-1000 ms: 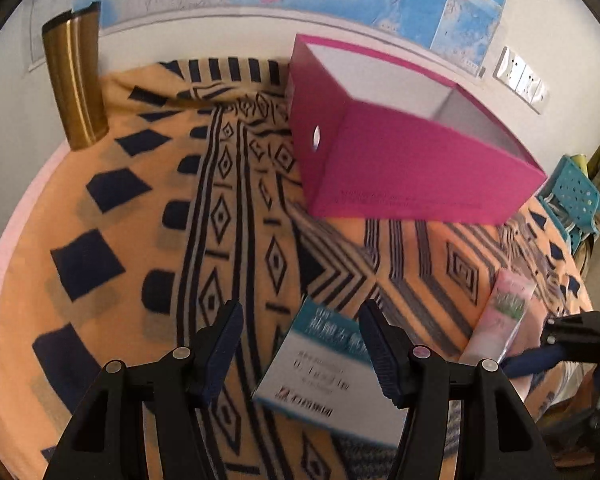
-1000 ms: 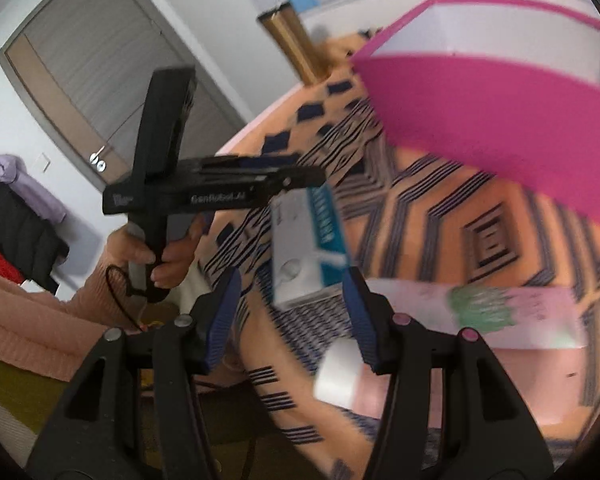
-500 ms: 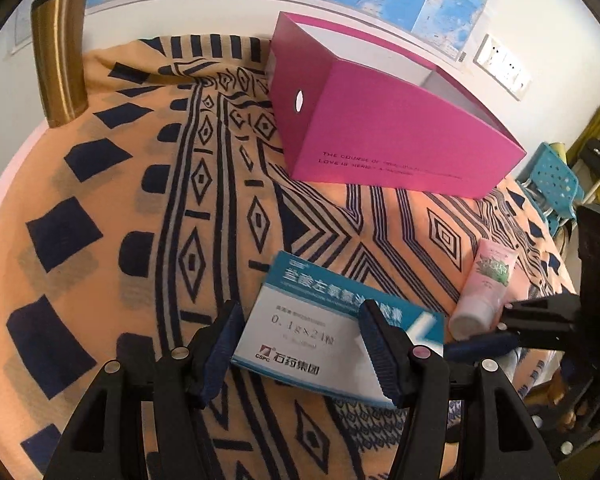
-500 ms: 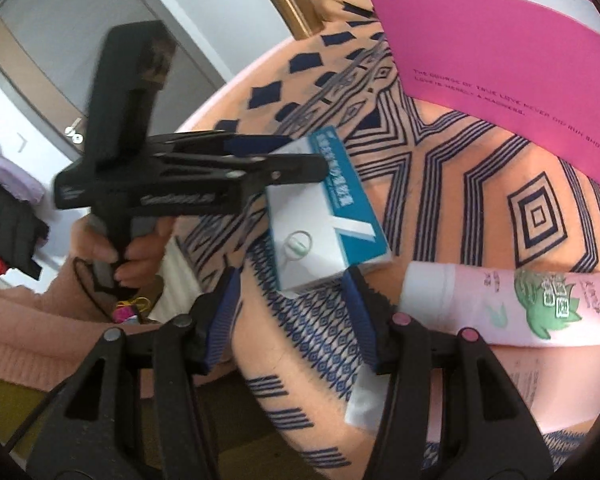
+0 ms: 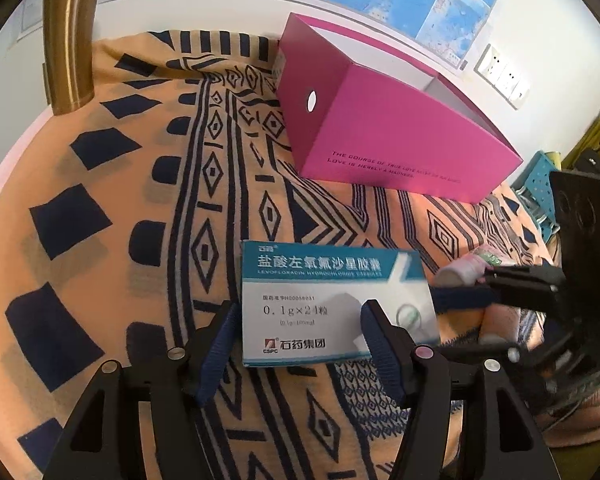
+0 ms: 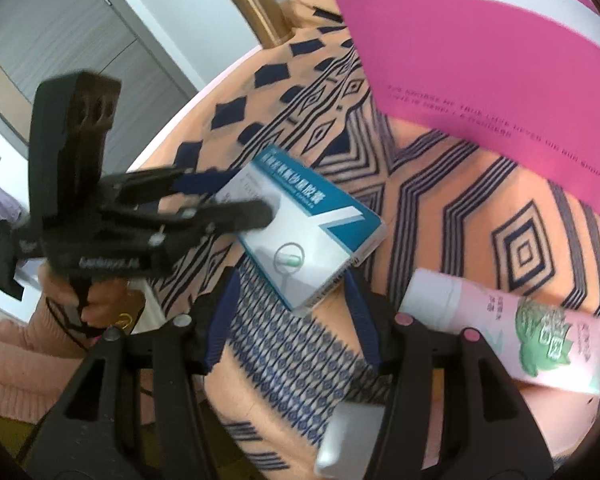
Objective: Organize rigid objects
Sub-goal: 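Carry the medicine box into the pink box and open the right tool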
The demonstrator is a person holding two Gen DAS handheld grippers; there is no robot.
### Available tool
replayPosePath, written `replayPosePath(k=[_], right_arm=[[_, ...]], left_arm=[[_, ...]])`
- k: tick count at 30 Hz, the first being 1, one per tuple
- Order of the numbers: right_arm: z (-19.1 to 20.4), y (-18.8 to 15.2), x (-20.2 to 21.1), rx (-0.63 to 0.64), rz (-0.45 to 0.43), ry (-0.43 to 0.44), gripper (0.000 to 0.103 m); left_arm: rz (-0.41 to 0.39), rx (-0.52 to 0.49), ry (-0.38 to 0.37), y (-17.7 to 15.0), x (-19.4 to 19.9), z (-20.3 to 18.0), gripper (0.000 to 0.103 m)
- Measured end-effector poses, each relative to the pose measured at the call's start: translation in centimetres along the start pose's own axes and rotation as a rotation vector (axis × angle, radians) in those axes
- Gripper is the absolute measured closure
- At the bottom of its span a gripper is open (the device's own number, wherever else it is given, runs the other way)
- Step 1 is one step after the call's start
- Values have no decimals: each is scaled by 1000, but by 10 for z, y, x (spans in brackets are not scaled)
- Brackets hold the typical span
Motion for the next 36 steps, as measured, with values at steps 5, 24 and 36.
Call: replayPosePath(k=[5,24,36], right_arm=[[-11,17,7,6,-35,-36,46],[-44,28,5,-32,-42,-73,54],[-40,31,33,-11,-102,-103,54]], left_arm=[[-1,3,-16,2,-4,-4,40],[-7,-3,10,5,-9,-13,54],[-52,-45,-15,24,5,-35,54]])
Point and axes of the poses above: each gripper's, at about its wrist camera, not at the fingertips, and x roughly against the way its jaws point, z to its left, y to its top, the point moved 7 cm from there along -x, roughly the way its jaws point, and after that the axes turned 1 degree about -x, right-handed, at the moved point
